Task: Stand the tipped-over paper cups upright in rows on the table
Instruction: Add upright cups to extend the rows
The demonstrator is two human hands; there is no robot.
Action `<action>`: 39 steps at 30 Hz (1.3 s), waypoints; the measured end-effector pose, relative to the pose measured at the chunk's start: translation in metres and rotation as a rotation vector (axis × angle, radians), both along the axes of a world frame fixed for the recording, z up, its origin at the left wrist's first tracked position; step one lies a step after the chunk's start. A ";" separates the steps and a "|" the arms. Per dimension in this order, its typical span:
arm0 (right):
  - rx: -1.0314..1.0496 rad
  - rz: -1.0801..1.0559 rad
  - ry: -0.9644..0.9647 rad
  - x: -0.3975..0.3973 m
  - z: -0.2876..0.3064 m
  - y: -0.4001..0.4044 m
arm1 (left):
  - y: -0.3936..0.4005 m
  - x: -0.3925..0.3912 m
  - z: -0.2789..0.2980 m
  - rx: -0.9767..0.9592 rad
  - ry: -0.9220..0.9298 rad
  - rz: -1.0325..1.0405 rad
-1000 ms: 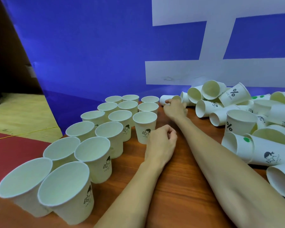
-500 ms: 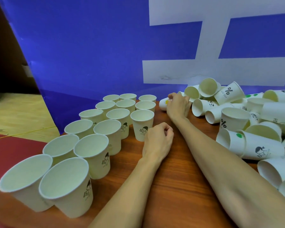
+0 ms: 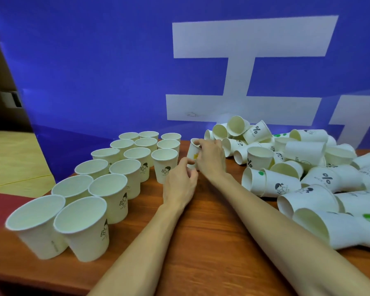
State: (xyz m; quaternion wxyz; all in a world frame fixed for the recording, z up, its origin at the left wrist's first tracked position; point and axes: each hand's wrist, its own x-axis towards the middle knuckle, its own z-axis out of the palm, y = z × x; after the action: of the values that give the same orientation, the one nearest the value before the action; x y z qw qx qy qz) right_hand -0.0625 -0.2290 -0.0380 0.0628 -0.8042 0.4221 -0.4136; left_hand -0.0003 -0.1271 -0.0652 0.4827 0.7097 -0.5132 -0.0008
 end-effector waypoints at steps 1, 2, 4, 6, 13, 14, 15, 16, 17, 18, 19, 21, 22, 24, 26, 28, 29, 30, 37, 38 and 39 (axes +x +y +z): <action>-0.003 0.022 -0.011 -0.003 -0.001 0.004 | 0.001 0.000 0.002 -0.023 -0.010 0.006; -0.010 0.046 -0.018 -0.006 -0.002 0.007 | 0.001 0.000 0.003 -0.055 -0.020 0.017; -0.036 0.102 -0.037 -0.011 -0.004 0.014 | 0.001 0.002 0.006 -0.124 -0.052 0.043; -0.062 0.138 -0.070 -0.015 -0.006 0.019 | 0.001 0.003 0.007 -0.152 -0.103 0.046; -0.097 0.236 -0.195 -0.023 -0.020 0.024 | 0.005 0.008 0.009 -0.108 -0.181 0.032; -0.103 0.240 -0.215 -0.023 -0.020 0.023 | 0.005 0.008 0.010 -0.102 -0.181 0.038; -0.110 0.242 -0.237 -0.023 -0.020 0.023 | 0.005 0.009 0.010 -0.099 -0.177 0.046; -0.114 0.239 -0.260 -0.022 -0.019 0.023 | 0.004 0.009 0.010 -0.102 -0.173 0.051; -0.113 0.231 -0.285 -0.023 -0.019 0.024 | 0.003 0.011 0.010 -0.106 -0.173 0.055; -0.102 0.215 -0.315 -0.023 -0.018 0.024 | 0.003 0.012 0.009 -0.107 -0.177 0.057; -0.078 0.193 -0.348 -0.024 -0.019 0.024 | 0.002 0.013 0.009 -0.101 -0.185 0.063; 0.006 0.132 -0.388 -0.027 -0.022 0.021 | 0.003 0.013 0.009 -0.073 -0.204 0.072; 0.065 0.095 -0.376 -0.030 -0.024 0.019 | 0.003 0.013 0.009 -0.059 -0.207 0.076; 0.207 0.017 -0.282 -0.036 -0.029 0.013 | 0.005 0.011 0.011 -0.045 -0.208 0.087; 0.346 -0.030 -0.151 -0.040 -0.034 0.009 | 0.007 0.010 0.014 -0.044 -0.227 0.095; 0.408 -0.027 -0.054 -0.043 -0.037 0.008 | 0.009 0.011 0.016 -0.043 -0.236 0.084; 0.403 -0.017 -0.018 -0.043 -0.038 0.009 | 0.011 0.010 0.017 -0.043 -0.241 0.070; 0.384 -0.006 0.016 -0.042 -0.037 0.010 | 0.012 0.009 0.019 -0.036 -0.257 0.059; 0.291 0.013 0.188 -0.040 -0.035 0.018 | 0.028 0.001 0.031 0.105 -0.446 -0.004; 0.280 0.012 0.199 -0.041 -0.035 0.018 | 0.034 0.001 0.030 0.111 -0.465 -0.001; 0.270 0.013 0.210 -0.041 -0.036 0.019 | 0.041 0.000 0.030 0.115 -0.477 0.009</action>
State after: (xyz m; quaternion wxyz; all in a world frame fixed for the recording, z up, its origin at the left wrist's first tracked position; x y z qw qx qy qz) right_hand -0.1031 -0.2099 -0.0738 0.1284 -0.8301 0.4728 -0.2663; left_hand 0.0001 -0.0860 -0.0354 0.3067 0.7183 -0.6086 0.1399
